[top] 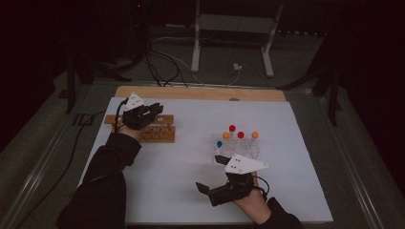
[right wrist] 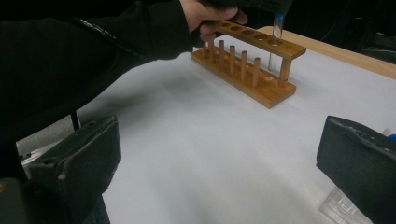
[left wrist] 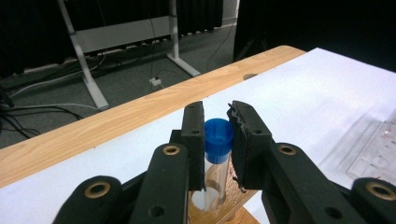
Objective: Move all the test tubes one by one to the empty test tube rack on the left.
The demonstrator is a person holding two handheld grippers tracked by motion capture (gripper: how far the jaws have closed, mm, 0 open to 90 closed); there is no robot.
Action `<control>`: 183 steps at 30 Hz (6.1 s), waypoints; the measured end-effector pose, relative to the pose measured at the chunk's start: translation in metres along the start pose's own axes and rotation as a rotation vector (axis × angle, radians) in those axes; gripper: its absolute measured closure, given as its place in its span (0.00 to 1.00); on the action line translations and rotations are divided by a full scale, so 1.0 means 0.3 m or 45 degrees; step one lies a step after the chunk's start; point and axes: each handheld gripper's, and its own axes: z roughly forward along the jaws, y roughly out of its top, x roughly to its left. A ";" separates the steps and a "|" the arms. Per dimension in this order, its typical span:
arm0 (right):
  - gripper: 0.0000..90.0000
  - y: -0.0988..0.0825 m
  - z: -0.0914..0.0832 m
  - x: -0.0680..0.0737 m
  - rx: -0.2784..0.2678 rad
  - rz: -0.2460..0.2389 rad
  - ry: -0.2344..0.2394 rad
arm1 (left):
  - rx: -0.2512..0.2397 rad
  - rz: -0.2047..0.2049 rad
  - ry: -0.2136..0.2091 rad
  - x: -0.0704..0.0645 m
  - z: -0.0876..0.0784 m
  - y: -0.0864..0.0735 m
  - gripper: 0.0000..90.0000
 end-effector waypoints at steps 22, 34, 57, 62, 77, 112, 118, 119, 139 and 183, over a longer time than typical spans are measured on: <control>0.00 0.009 -0.017 -0.006 -0.023 -0.012 -0.024 | 0.058 -0.059 -0.026 0.012 0.026 -0.039 0.85; 0.00 0.053 -0.092 -0.063 -0.076 -0.048 -0.115 | -0.023 -0.042 -0.090 -0.025 -0.077 0.044 0.37; 0.15 0.001 -0.044 -0.187 0.024 0.035 -0.318 | 0.001 0.022 -0.450 -0.256 -0.344 -0.019 0.01; 0.21 -0.020 -0.022 -0.202 0.070 0.032 -0.339 | 0.009 0.026 -0.479 -0.298 -0.374 -0.065 0.01; 0.52 -0.061 0.056 -0.246 0.190 0.075 -0.384 | 0.025 0.049 -0.484 -0.374 -0.419 -0.181 0.01; 0.86 -0.071 0.153 -0.280 0.277 0.084 -0.427 | 0.058 0.046 -0.511 -0.377 -0.406 -0.209 0.01; 0.86 -0.055 0.131 -0.274 0.241 0.074 -0.429 | 0.066 0.053 -0.507 -0.376 -0.403 -0.212 0.01; 0.86 -0.050 0.124 -0.273 0.230 0.073 -0.430 | 0.067 0.048 -0.511 -0.375 -0.402 -0.212 0.01; 0.86 0.064 -0.025 -0.205 0.050 0.014 -0.409 | 0.065 0.030 -0.531 -0.368 -0.404 -0.203 0.01; 0.86 -0.013 0.098 -0.036 0.227 -0.065 -0.130 | 0.031 0.167 -0.690 -0.500 -0.205 -0.017 0.29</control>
